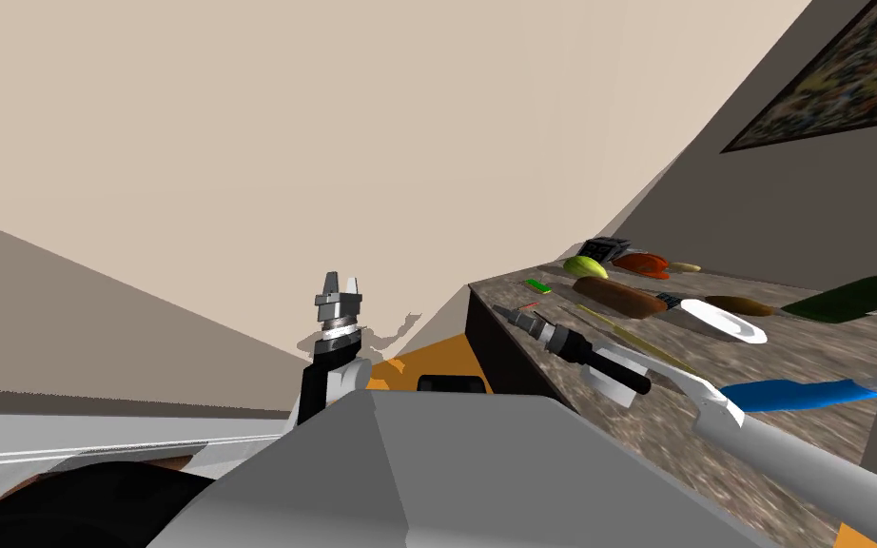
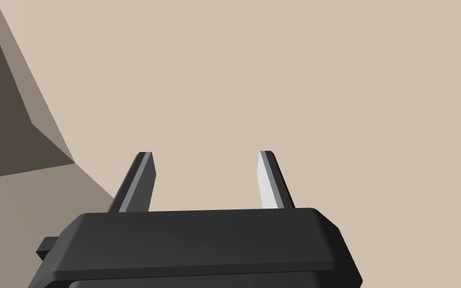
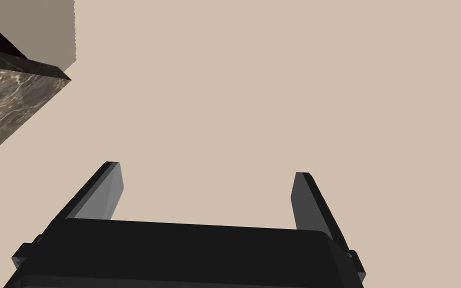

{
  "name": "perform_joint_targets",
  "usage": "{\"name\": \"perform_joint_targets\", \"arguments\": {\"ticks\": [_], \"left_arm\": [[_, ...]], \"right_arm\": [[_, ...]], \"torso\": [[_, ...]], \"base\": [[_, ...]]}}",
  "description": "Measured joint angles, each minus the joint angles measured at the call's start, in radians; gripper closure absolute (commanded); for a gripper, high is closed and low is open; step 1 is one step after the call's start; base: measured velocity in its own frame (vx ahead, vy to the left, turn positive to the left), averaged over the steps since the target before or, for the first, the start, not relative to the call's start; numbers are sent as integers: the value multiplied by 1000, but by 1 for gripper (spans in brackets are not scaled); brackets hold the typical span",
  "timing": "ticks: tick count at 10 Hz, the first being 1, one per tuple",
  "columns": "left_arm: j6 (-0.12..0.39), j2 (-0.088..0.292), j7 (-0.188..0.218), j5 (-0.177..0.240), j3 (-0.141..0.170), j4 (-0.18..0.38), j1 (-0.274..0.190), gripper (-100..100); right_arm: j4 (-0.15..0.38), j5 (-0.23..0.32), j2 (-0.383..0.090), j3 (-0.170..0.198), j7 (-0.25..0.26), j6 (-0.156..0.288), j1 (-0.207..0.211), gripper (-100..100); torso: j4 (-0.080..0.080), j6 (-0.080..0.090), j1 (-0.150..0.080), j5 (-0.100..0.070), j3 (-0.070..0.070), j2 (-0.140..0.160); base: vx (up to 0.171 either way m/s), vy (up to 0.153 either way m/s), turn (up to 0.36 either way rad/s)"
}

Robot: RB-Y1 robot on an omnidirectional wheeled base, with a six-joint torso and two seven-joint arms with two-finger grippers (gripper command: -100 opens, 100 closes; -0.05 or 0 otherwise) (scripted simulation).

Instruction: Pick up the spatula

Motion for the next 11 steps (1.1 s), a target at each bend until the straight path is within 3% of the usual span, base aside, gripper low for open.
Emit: {"name": "perform_joint_targets", "arguments": {"ticks": [2,4,7,11], "left_arm": [[0,0,0,0,0,0,0,0],[0,0,0,0,0,0,0,0],[0,0,0,0,0,0,0,0],[0,0,0,0,0,0,0,0]], "right_arm": [[34,7,-52,29,-11,8,-8,-100],[30,8,-118,20,-12,14,45,-100],[95,23,-197,60,-20,4,44,-100],[128,32,-309,70,-19,17,106,-100]], "torso": [[0,0,-1,0,-1,-1],[0,0,-1,0,-1,-1],[0,0,-1,0,0,-1],[0,0,0,0,0,-1]], "base": [[28,-40,85],[23,-33,63],[18,-38,84],[17,-31,64]]}}
